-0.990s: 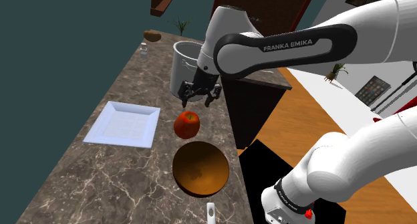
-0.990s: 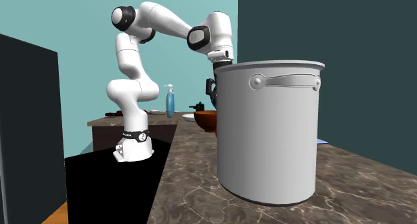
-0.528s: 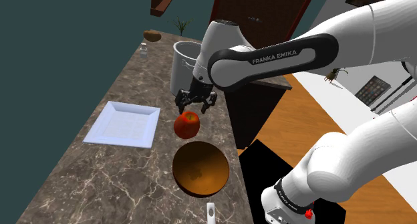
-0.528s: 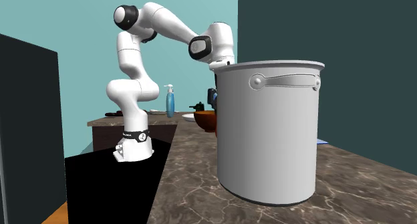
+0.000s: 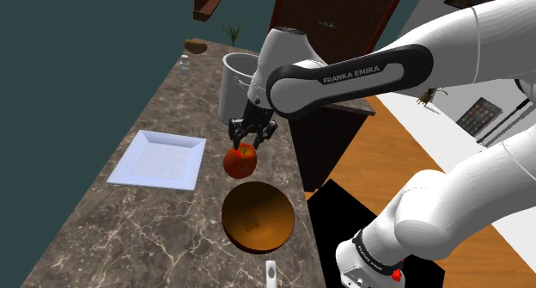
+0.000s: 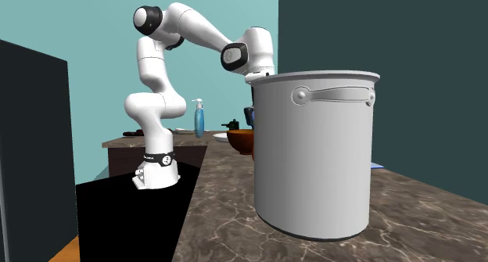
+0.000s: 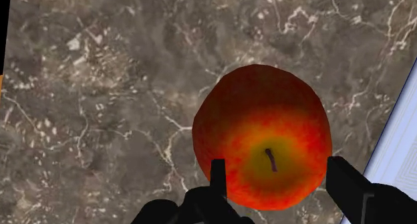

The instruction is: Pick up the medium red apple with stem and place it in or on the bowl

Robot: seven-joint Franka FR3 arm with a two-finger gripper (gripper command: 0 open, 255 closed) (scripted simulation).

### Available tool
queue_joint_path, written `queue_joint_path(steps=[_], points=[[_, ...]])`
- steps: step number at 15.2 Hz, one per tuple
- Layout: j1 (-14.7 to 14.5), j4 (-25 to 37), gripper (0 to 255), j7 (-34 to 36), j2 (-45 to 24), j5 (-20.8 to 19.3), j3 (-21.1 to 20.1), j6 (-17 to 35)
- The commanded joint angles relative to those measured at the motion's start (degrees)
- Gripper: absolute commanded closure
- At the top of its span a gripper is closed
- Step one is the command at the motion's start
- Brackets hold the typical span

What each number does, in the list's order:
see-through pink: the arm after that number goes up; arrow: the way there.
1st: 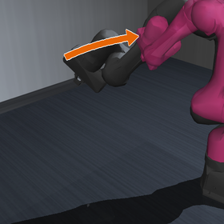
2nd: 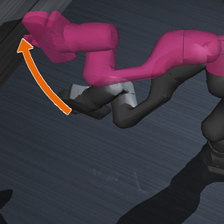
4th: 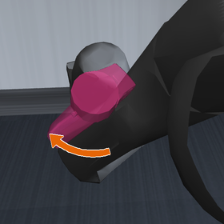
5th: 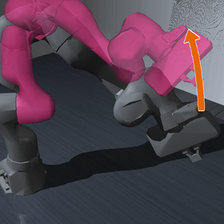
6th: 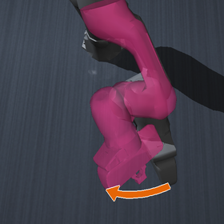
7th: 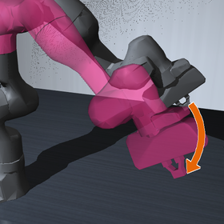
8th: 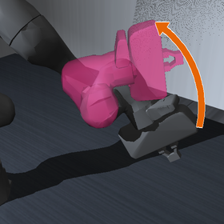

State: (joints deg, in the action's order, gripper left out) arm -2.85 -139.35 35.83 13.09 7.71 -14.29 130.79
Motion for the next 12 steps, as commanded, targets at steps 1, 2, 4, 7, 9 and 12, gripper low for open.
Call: queue_joint_path(steps=[1, 2, 4, 7, 9, 12], points=[[0.0, 0.0, 255, 0.0, 0.0, 0.0, 0.0, 0.0], [0.0, 0.0, 255, 0.0, 0.0, 0.0, 0.0, 0.0], [0.0, 0.0, 255, -0.01, 0.04, 0.01, 0.01, -0.04], [0.02, -0.01, 255, -0.05, 0.05, 0.01, 0.03, -0.04], [0.0, -0.01, 255, 0.0, 0.0, 0.0, 0.0, 0.01], [0.0, 1.3, 255, -0.01, 1.22, 0.06, 0.19, -2.5]])
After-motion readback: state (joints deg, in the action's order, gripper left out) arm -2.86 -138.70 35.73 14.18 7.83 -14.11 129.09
